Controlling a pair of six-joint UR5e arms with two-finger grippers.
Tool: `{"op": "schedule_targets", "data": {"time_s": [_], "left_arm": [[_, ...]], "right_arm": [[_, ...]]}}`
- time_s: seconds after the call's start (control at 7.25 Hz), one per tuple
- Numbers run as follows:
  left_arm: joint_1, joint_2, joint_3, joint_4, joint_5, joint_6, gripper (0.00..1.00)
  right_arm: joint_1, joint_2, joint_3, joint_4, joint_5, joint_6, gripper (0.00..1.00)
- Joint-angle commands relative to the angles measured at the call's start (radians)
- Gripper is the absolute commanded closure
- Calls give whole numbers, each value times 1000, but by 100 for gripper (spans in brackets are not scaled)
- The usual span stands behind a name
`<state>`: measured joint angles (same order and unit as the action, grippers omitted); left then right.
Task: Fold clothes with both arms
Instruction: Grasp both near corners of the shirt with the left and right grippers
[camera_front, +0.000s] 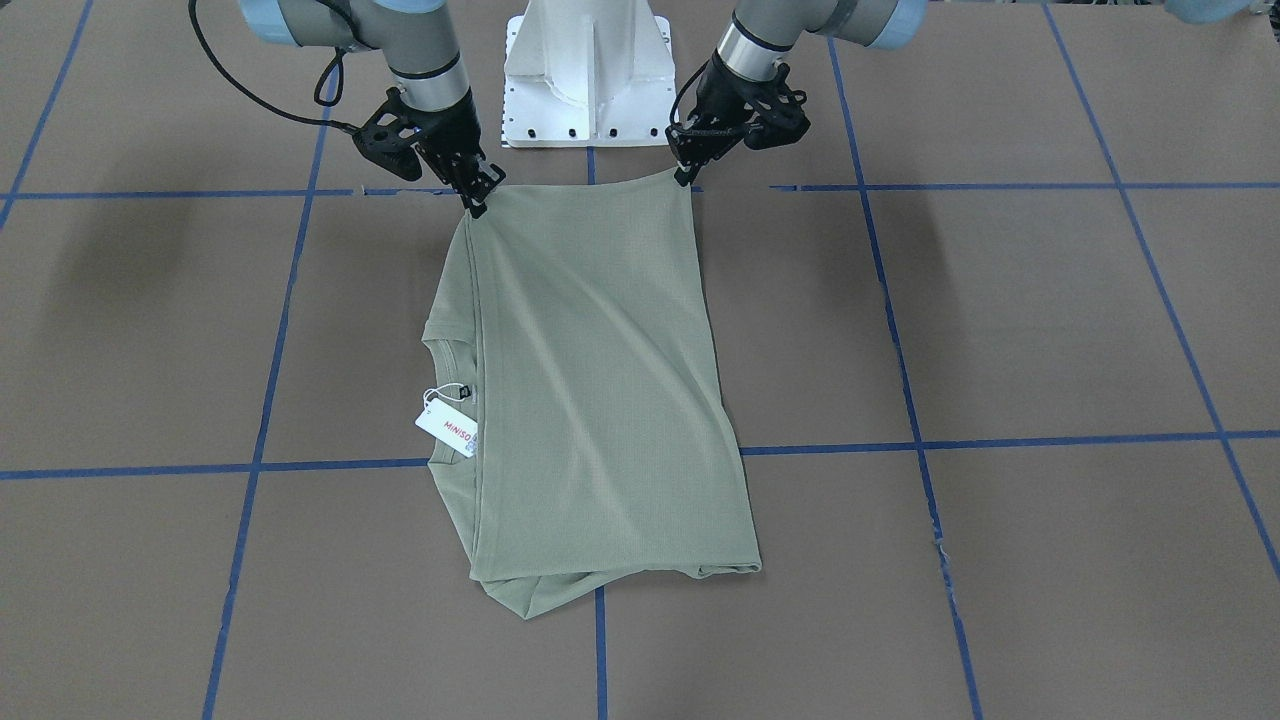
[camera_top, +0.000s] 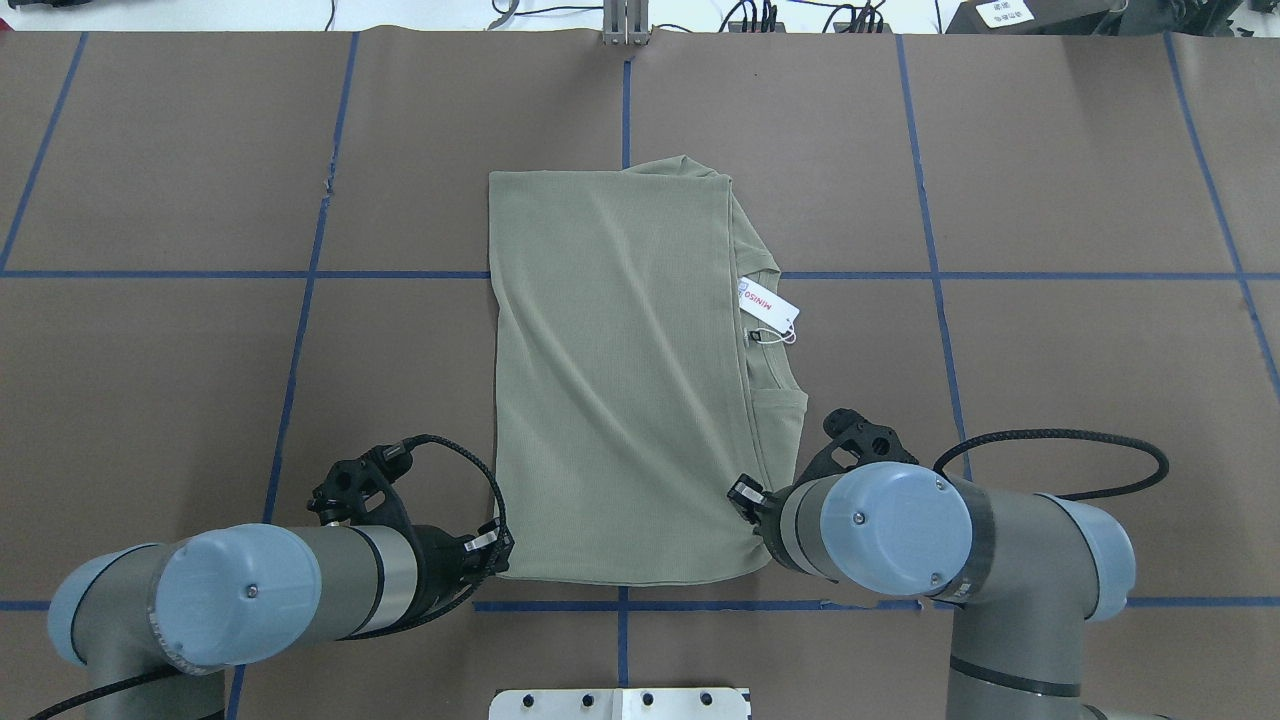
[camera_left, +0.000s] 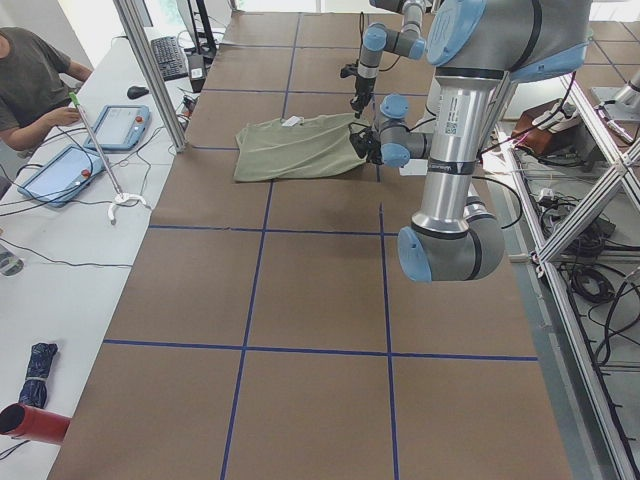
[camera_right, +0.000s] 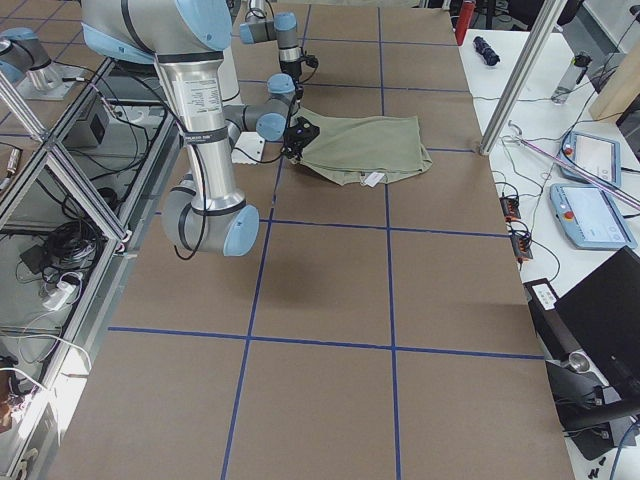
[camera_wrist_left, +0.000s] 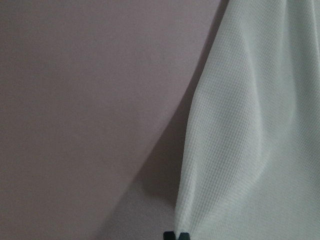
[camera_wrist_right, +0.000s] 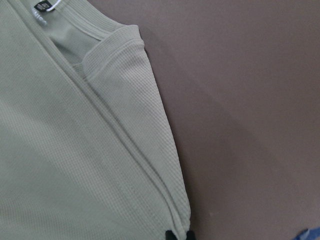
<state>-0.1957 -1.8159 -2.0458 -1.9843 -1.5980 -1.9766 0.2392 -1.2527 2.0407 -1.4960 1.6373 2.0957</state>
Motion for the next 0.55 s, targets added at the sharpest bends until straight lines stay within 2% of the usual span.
{"op": "schedule_targets", "data": {"time_s": [0.0, 0.28, 0.41], "left_arm": [[5, 24, -30, 1, -2, -13, 100], [5, 72, -106, 1, -33, -36, 100], [5, 61, -131, 1, -34, -39, 100]], "right_arm": [[-59, -2, 45, -3, -1, 69, 100], [-80, -40, 61, -3, -17, 70, 100], [-54, -48, 97, -4, -20, 70, 100]]}}
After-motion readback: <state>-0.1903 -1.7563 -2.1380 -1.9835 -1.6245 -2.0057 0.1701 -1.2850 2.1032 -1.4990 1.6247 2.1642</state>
